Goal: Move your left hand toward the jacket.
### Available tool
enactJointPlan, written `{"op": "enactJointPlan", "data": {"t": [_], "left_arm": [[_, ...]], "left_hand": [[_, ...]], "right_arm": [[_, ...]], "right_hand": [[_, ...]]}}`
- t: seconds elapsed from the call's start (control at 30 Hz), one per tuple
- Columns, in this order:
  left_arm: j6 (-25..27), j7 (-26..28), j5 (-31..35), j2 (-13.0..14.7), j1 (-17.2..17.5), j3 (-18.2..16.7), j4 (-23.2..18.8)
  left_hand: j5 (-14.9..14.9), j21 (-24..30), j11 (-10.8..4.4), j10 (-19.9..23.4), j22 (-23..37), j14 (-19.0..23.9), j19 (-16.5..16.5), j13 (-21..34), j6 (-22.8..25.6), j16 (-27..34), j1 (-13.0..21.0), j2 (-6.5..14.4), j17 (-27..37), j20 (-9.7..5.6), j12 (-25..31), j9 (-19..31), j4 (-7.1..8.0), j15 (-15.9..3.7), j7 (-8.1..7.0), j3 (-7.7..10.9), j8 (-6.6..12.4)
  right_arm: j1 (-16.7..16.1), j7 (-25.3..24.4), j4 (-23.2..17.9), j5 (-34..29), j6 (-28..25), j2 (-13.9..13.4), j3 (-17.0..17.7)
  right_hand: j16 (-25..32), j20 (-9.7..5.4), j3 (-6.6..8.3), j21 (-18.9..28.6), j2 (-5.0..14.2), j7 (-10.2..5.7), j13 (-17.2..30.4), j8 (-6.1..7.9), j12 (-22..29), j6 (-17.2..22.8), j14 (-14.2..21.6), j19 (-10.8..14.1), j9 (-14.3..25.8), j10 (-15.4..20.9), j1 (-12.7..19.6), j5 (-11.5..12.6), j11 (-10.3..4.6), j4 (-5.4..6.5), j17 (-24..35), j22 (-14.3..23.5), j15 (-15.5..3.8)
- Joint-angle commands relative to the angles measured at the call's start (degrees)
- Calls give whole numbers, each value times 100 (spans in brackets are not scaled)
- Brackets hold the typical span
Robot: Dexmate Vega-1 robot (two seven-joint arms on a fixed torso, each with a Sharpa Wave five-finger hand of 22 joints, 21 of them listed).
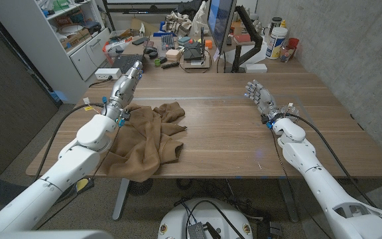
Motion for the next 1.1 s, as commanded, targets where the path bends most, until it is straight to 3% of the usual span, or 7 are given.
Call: {"op": "enactJointPlan", "data": {"t": [0.03, 1.1], "left_arm": [[-112, 160, 204, 134, 430, -318, -271], [117, 317, 508, 217, 1285, -1096, -749]], "left_hand": [[15, 4, 2, 38, 28, 11, 17, 13, 27, 39, 79, 29, 13, -12, 35, 21, -17, 1, 11, -13, 52], [18, 4, 12, 86, 28, 45, 36, 13, 106, 29, 155, 55, 12, 8, 36, 24, -54, -14, 22, -25, 55]], "right_arm": [[37, 65, 102, 22, 23, 38, 22], [93, 110, 298, 22, 144, 174, 84]], "right_hand": [[3, 9, 12, -41, 43, 13, 12, 15, 5, 63, 64, 35, 12, 32, 14, 28, 2, -21, 17, 18, 11], [-10, 11, 9, -142, 58, 11, 11, 9, 3, 78, 74, 73, 12, 43, 1, 28, 1, -46, 9, 21, 13]]}}
